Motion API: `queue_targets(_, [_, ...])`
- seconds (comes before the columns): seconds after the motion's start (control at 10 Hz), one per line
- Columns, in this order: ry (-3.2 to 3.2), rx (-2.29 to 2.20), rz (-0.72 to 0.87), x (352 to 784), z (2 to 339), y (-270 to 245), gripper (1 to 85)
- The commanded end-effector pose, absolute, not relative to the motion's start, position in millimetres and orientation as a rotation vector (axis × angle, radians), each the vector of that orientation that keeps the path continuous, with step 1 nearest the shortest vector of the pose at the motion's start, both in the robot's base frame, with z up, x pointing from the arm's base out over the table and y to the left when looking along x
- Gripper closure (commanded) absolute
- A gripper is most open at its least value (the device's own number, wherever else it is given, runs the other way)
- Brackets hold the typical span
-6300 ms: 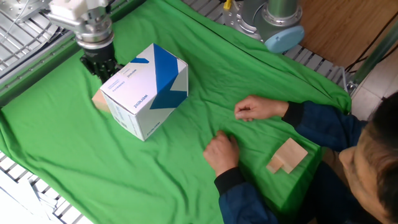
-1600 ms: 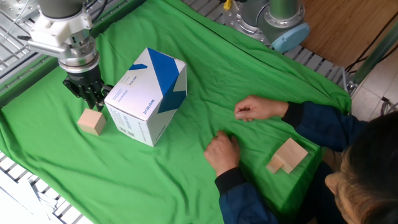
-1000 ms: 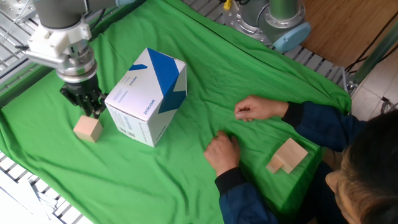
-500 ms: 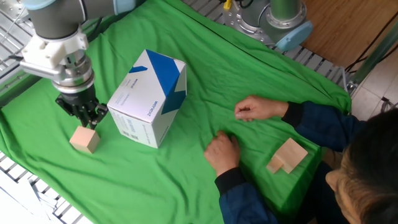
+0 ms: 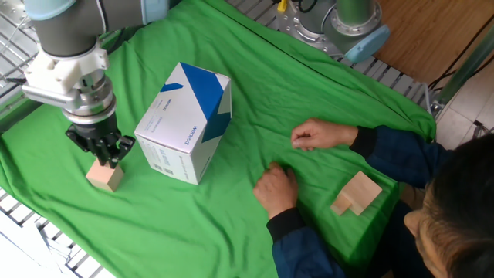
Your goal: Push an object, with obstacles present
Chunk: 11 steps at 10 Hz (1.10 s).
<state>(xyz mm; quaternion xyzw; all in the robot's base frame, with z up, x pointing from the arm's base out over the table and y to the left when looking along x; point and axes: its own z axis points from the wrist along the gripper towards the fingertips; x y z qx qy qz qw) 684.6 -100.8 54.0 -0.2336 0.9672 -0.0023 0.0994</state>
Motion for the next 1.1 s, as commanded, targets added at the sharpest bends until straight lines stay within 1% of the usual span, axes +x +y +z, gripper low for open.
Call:
queue_targets(0.0, [2.767,-0.938,-0.096,689,71,-115,61.3])
queue_targets(0.2, [2.657,-1.217,-0.144,674,88,-131,62.3])
queue_targets(0.3, [2.556,-1.419,-0.148,665,88,-135,63.0])
queue_targets(0.5, [2.401,-1.607,-0.068,650,90,-125,63.7])
queue_targets(0.6, [2.369,-1.642,-0.064,646,89,-127,69.0])
queue_targets(0.7, [2.382,-1.637,-0.068,639,84,-134,80.3])
queue_targets(0.8, [2.384,-1.644,-0.036,629,81,-134,81.0])
queue_targets(0.9, [2.365,-1.704,-0.062,626,79,-140,84.7])
queue_targets(1.0, [2.402,-1.779,-0.074,612,76,-152,84.7])
